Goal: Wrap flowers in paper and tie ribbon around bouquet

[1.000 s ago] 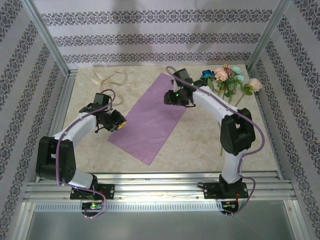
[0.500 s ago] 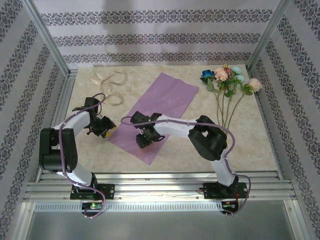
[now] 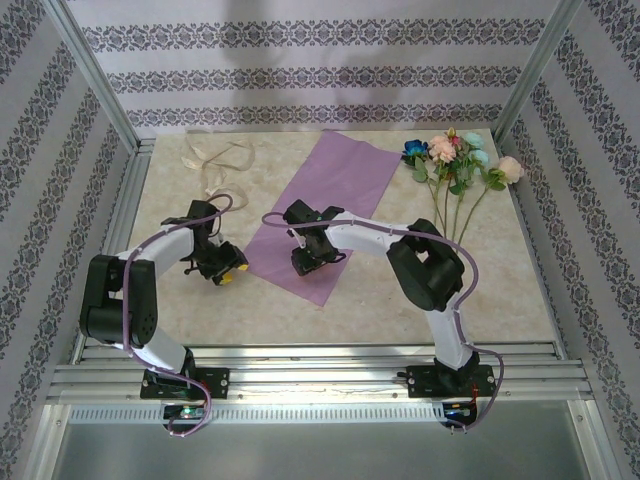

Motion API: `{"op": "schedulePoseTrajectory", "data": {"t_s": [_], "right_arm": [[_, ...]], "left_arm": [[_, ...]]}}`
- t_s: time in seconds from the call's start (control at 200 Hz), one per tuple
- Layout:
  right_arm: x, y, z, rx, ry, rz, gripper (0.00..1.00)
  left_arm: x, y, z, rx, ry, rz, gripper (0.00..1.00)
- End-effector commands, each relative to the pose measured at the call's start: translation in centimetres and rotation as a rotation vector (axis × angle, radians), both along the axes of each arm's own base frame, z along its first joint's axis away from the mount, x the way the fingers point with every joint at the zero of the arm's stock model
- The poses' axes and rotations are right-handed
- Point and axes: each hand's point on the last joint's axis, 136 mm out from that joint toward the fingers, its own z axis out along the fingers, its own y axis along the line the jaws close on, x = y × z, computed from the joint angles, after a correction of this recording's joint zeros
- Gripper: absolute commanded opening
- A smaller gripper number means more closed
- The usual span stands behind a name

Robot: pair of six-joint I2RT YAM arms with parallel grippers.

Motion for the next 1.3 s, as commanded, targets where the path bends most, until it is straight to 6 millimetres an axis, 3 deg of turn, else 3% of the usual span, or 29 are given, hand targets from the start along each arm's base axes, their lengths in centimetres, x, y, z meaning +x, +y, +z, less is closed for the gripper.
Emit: {"op": "schedulePoseTrajectory", "data": {"t_s": [0.0,0.135,0.29,0.38,0.465,0.595,0.744,1.019,1.294], "right_arm": [[-0.2,0.4,3.3,0.041,-0.063,0.004,0.56],[-1.4,3.0,4.9,0.097,-0.091,0.064,0.61],[-2.6,6.7,3.6,0.071,-0.094,0.146,0.64],[-2.5,8.4,3.0,0.041,-0.127,0.169,0.64],[-2.2,9.8,2.4,0.025,-0.145,0.179,0.59],[-1.8,11.5,1.7,0.008,-0.184,0.196,0.55],[-1.1,12.3,0.3,-0.008,-0.179,0.173,0.49],[-1.3,12.1,-2.1,-0.039,-0.137,0.153,0.34],[-1.1,12.6,-0.4,0.038,-0.114,0.13,0.12]], "left_arm": [[1.7,-0.2,0.3,0.044,-0.035,-0.024,0.44],[2.7,0.8,0.7,0.11,-0.055,-0.003,0.31],[3.6,2.9,2.1,0.128,-0.084,0.097,0.19],[3.8,4.7,2.6,0.124,-0.091,0.177,0.17],[3.6,5.9,2.5,0.112,-0.086,0.245,0.16],[3.3,6.8,1.6,0.071,-0.076,0.331,0.13],[2.7,6.8,0.7,0.047,-0.054,0.358,0.13],[2.6,6.7,1.4,0.047,-0.063,0.333,0.13],[2.4,6.5,1.7,0.039,-0.068,0.321,0.13]]}}
